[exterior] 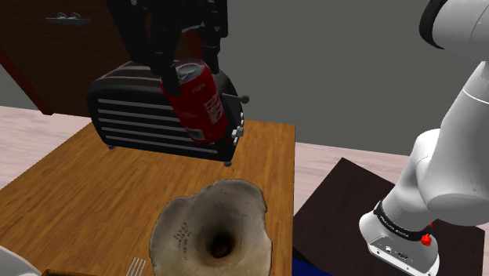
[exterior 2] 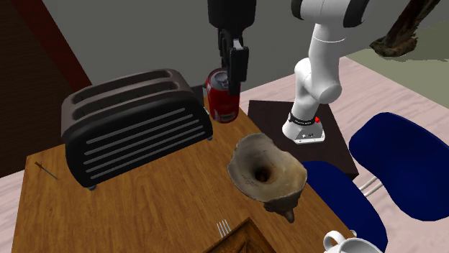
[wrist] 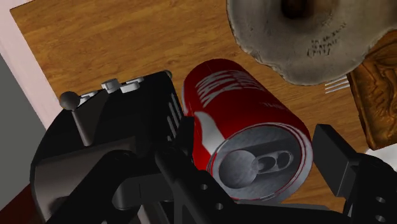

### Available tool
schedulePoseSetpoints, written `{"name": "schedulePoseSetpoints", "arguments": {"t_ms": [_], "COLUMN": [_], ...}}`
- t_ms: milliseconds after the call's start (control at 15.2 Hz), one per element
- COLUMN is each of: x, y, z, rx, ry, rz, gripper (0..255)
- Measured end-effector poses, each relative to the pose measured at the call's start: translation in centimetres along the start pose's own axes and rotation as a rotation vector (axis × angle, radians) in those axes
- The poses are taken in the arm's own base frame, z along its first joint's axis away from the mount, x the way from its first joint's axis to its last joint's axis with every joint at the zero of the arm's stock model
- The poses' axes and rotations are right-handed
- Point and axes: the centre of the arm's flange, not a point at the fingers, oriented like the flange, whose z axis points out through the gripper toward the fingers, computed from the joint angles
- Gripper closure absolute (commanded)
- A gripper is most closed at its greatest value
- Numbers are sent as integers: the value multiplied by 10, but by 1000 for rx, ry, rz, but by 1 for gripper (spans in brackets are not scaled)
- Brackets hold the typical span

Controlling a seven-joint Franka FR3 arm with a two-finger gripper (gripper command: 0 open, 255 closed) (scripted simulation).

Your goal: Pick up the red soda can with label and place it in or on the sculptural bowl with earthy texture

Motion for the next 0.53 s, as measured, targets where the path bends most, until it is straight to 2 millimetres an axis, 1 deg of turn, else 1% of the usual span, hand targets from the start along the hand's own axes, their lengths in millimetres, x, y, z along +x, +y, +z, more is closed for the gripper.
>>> {"name": "schedulePoseSetpoints", "arguments": {"t_ms": [198,528], "x": [-22,-63], "y": [-27,-80], "z": [-10,-21], "rx": [0,0], "ry": [0,0], "rz": [0,-1], "gripper": [255,255]}}
